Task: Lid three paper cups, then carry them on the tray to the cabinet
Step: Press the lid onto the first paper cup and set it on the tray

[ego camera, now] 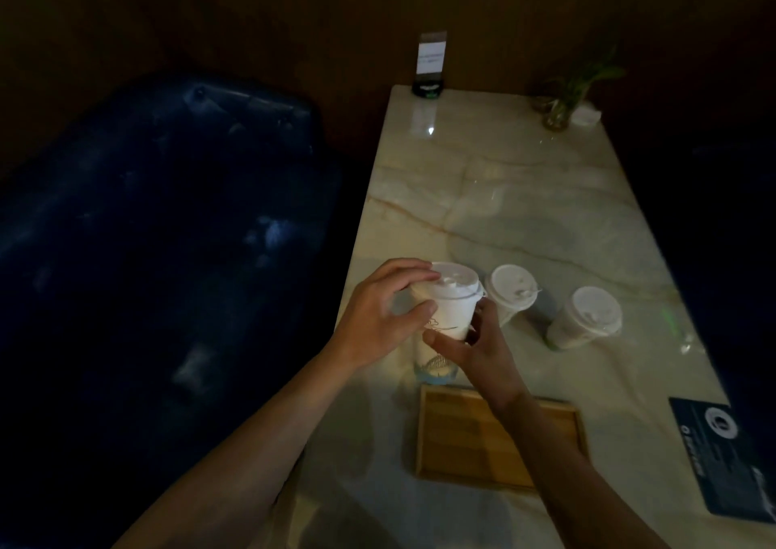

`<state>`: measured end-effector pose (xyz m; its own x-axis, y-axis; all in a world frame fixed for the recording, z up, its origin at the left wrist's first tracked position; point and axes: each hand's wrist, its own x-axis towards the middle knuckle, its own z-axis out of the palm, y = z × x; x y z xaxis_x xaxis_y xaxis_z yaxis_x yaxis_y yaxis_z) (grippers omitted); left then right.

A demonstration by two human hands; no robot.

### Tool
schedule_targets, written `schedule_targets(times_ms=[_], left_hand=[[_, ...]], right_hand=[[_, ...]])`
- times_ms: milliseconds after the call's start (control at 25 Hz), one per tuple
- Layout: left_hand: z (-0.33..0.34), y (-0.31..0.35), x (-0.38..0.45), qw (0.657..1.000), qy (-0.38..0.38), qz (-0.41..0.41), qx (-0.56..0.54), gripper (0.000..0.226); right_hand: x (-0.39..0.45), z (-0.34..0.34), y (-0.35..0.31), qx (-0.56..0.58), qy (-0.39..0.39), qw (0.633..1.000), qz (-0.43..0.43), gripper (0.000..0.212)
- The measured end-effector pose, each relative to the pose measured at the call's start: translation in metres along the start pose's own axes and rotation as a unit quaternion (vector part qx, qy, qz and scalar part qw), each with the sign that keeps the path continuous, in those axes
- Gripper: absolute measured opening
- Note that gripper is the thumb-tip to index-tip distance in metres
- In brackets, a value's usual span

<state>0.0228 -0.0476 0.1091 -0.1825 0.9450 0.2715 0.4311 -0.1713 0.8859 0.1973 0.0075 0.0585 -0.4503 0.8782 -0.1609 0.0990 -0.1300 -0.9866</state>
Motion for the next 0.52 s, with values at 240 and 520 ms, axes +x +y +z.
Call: schedule_targets(times_ms=[240, 520], left_hand=[[0.008, 0.027, -0.039, 0.995, 0.088, 0.041, -0.004, 0.035], [0.019, 0.034, -0.062, 0.971, 0.137, 0.136, 0.144, 0.024]], right_hand=[[-0.050, 0.010, -0.025, 0.033, -0.008, 0.999, -0.015, 0.082], [-0.079, 0.013, -0.022, 0.013, 0.017, 1.000, -0.008, 0.073]])
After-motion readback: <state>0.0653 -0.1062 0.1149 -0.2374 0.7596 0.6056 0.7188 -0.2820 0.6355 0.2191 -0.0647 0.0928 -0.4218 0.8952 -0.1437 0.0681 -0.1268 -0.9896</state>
